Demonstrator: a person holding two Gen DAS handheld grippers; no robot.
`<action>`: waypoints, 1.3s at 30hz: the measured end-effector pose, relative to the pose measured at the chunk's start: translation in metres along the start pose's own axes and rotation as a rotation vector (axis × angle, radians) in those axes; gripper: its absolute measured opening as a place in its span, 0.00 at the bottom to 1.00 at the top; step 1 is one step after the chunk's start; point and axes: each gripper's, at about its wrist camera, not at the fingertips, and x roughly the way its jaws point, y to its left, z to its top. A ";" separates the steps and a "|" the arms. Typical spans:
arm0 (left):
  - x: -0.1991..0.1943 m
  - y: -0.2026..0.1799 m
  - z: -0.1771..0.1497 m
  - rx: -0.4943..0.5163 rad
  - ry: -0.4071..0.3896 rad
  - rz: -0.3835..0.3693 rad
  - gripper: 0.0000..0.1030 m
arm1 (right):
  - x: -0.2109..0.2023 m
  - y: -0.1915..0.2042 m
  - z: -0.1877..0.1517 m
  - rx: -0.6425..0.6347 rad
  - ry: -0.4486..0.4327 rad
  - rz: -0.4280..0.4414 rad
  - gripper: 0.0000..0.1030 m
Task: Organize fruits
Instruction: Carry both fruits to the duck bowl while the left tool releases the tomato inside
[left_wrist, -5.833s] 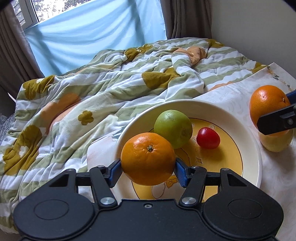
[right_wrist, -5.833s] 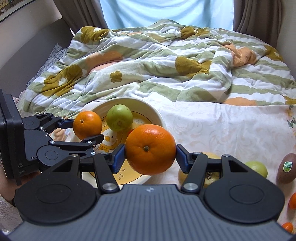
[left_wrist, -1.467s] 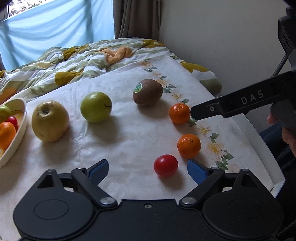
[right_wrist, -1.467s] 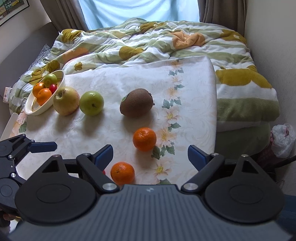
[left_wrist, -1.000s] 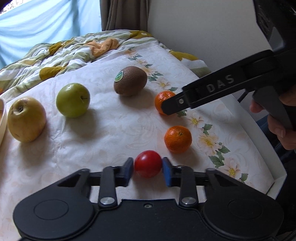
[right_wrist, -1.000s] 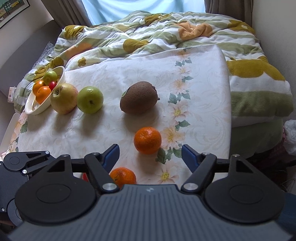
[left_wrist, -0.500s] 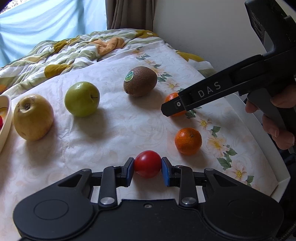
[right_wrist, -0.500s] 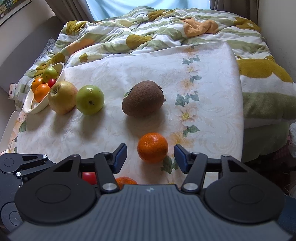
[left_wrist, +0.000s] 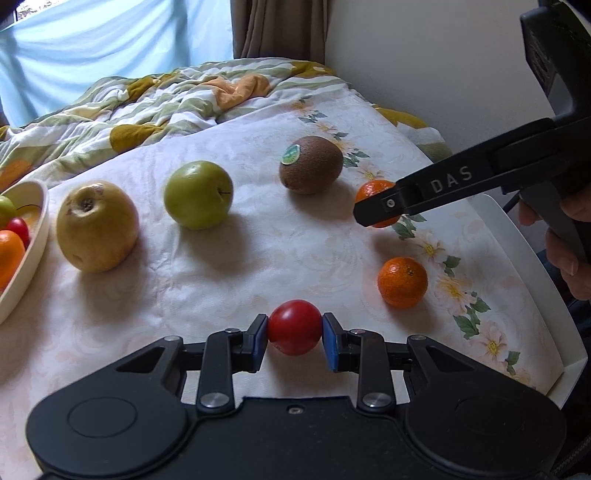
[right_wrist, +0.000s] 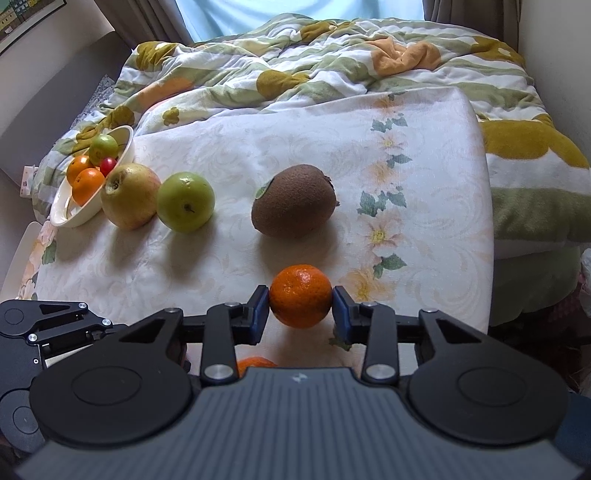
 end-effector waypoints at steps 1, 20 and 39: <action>-0.003 0.002 0.000 -0.004 -0.003 0.005 0.34 | -0.002 0.002 0.001 -0.003 -0.004 0.002 0.51; -0.085 0.059 -0.002 -0.123 -0.125 0.117 0.34 | -0.057 0.078 0.032 -0.096 -0.112 0.033 0.51; -0.130 0.179 -0.006 -0.185 -0.177 0.167 0.34 | -0.047 0.202 0.066 -0.118 -0.140 0.061 0.51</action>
